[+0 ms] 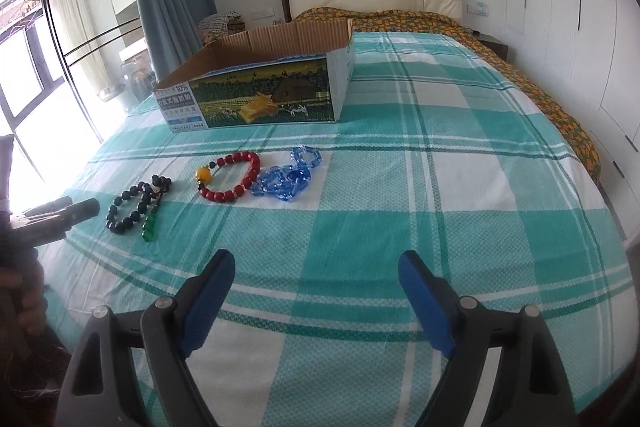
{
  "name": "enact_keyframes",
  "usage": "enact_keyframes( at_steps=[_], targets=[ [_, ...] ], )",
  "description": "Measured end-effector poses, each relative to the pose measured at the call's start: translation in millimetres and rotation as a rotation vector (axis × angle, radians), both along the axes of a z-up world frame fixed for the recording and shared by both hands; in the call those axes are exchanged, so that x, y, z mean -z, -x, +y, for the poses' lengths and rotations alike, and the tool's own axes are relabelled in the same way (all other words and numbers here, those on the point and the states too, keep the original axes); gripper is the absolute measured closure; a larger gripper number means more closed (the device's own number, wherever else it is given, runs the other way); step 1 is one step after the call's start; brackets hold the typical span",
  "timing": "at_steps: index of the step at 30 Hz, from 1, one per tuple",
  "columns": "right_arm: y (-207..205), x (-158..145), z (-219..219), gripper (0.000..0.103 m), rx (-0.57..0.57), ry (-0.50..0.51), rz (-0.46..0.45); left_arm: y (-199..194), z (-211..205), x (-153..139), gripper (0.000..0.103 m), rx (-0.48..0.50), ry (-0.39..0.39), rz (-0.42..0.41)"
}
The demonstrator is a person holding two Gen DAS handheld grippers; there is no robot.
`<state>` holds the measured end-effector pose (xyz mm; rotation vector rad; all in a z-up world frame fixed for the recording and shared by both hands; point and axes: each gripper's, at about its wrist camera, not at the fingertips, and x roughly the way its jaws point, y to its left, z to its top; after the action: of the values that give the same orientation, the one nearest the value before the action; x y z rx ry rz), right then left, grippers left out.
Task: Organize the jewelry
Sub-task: 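Withdraw both tools from the box back over the remaining jewelry, then grasp the red bead bracelet with the right tool while the left tool grasps the black bead bracelet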
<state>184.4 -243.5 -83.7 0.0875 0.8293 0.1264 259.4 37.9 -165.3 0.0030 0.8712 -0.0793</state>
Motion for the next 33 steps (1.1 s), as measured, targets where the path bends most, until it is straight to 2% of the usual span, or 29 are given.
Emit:
enact_keyframes(
  at_steps=[6,12,19,23,25,27,28,30,31,32,33],
  targets=[
    [-22,-9,21,0.018,-0.087,0.009,-0.009,-8,-1,10,0.001,-0.005,-0.027,0.028],
    [-42,-10,59,0.022,-0.224,0.017,-0.016,-14,2,14,0.001,-0.025,-0.042,0.044],
    [-88,13,96,0.053,-0.325,-0.005,0.068,-21,2,25,0.001,-0.038,-0.079,0.086],
    [-108,24,116,0.059,-0.347,0.038,0.092,-20,2,29,0.004,-0.034,-0.068,0.1],
    [-115,31,124,0.062,-0.354,0.062,0.109,-19,0,29,0.014,-0.022,-0.038,0.109],
    [-119,38,130,0.064,-0.354,0.081,0.125,-17,-5,27,0.02,-0.018,-0.046,0.102],
    [-119,40,131,0.066,-0.351,0.088,0.118,-16,-7,27,0.027,-0.007,-0.041,0.098],
    [-118,41,133,0.075,-0.343,0.116,0.097,-14,-11,25,0.037,0.006,-0.035,0.093],
    [-119,41,133,0.085,-0.338,0.118,0.094,-13,-13,24,0.046,0.015,-0.033,0.088],
    [-118,41,130,0.086,-0.334,0.103,0.097,-12,-14,24,0.053,0.024,-0.031,0.083],
    [-118,40,128,0.086,-0.327,0.089,0.101,-11,-16,22,0.072,0.031,-0.031,0.079]
  ],
)
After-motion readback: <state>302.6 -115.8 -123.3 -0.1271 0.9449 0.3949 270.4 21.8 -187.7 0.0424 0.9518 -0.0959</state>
